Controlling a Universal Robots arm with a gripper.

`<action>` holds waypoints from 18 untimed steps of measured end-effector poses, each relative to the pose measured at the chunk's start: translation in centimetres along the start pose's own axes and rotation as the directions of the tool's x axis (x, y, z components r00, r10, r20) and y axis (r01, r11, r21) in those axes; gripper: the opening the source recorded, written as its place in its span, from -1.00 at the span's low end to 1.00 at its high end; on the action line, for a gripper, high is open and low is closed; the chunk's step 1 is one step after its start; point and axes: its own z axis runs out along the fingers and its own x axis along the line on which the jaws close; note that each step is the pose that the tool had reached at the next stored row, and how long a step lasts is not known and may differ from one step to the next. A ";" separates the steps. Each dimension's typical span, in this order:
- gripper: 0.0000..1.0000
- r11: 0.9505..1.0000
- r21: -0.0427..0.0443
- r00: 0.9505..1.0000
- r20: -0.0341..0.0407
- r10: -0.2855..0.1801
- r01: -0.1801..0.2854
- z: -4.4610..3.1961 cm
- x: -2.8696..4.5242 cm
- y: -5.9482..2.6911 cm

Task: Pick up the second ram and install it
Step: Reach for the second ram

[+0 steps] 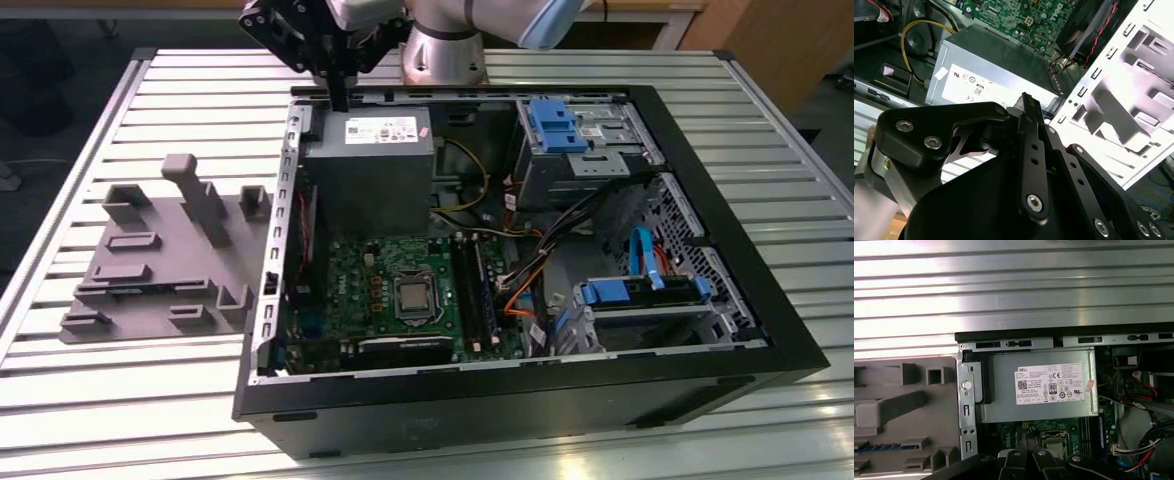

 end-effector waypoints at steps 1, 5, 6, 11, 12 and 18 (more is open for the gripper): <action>-0.79 1.000 0.000 1.000 0.000 0.000 0.000 0.00 0.09 -0.01; -0.79 1.000 0.000 1.000 0.000 0.000 0.000 -0.01 0.48 -0.04; -0.79 1.000 0.000 1.000 0.000 0.000 0.000 -0.01 0.58 -0.04; -0.79 1.000 0.000 1.000 0.000 0.000 0.000 -0.02 1.14 -0.09; -0.79 1.000 0.000 1.000 0.000 0.000 0.000 -0.02 1.25 -0.09; -0.79 1.000 0.000 1.000 0.000 0.000 0.000 -0.04 1.93 -0.15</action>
